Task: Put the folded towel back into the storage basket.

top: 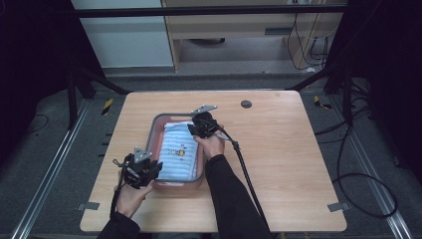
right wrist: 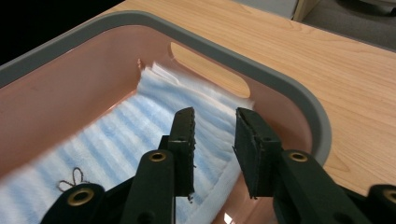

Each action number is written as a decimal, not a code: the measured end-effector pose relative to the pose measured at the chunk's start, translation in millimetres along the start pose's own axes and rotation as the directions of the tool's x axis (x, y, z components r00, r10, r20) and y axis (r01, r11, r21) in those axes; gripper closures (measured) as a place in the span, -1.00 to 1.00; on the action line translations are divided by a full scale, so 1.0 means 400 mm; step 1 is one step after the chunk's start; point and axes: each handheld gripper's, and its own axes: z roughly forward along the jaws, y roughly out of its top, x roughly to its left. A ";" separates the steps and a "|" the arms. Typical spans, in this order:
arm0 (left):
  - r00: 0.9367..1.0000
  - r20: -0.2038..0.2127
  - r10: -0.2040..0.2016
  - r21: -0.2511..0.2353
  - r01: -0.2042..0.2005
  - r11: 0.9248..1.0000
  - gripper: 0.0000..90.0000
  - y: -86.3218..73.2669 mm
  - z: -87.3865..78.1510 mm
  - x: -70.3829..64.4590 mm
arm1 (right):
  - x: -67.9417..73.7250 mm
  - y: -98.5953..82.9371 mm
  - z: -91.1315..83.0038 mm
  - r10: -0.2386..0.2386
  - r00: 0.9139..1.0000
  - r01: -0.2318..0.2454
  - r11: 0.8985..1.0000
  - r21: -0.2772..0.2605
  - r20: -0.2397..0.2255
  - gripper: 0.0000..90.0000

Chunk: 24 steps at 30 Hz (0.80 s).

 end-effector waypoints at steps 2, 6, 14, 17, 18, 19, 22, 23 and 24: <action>1.000 -0.004 -0.001 -0.009 0.000 1.000 0.60 0.001 -0.003 0.002 | 0.000 0.003 -0.006 0.004 1.000 -0.004 1.000 -0.013 0.003 0.46; 1.000 0.003 -0.016 -0.039 0.016 0.999 0.46 0.005 -0.016 0.005 | -0.004 0.009 -0.030 0.004 1.000 -0.004 0.999 -0.047 0.007 0.39; 1.000 -0.005 0.013 -0.121 -0.013 0.993 0.22 0.017 -0.047 0.007 | -0.020 0.015 -0.093 0.034 0.999 -0.033 0.994 -0.108 0.008 0.00; 1.000 -0.001 0.018 -0.134 -0.018 0.991 0.16 0.021 -0.056 0.006 | -0.028 0.011 -0.117 0.038 0.999 -0.038 0.991 -0.125 -0.003 -0.15; 1.000 0.002 0.019 -0.139 -0.019 0.990 0.14 0.021 -0.058 0.006 | -0.031 0.009 -0.125 0.042 0.999 -0.042 0.991 -0.126 -0.005 -0.18; 1.000 0.009 0.021 -0.143 -0.020 0.990 0.13 0.021 -0.060 0.006 | -0.034 0.007 -0.132 0.042 0.999 -0.043 0.991 -0.127 -0.005 -0.21; 1.000 0.011 0.029 -0.154 -0.027 0.988 0.04 0.022 -0.063 0.005 | -0.044 0.000 -0.159 0.044 0.999 -0.043 0.990 -0.135 0.001 -0.28; 0.999 0.010 0.036 -0.157 -0.034 0.987 0.02 0.022 -0.064 0.005 | -0.046 -0.001 -0.166 0.047 0.999 -0.047 0.990 -0.135 0.000 -0.30; 0.999 0.004 0.038 -0.159 -0.037 0.987 0.00 0.022 -0.064 0.005 | -0.049 -0.004 -0.175 0.045 0.999 -0.045 0.990 -0.137 0.000 -0.32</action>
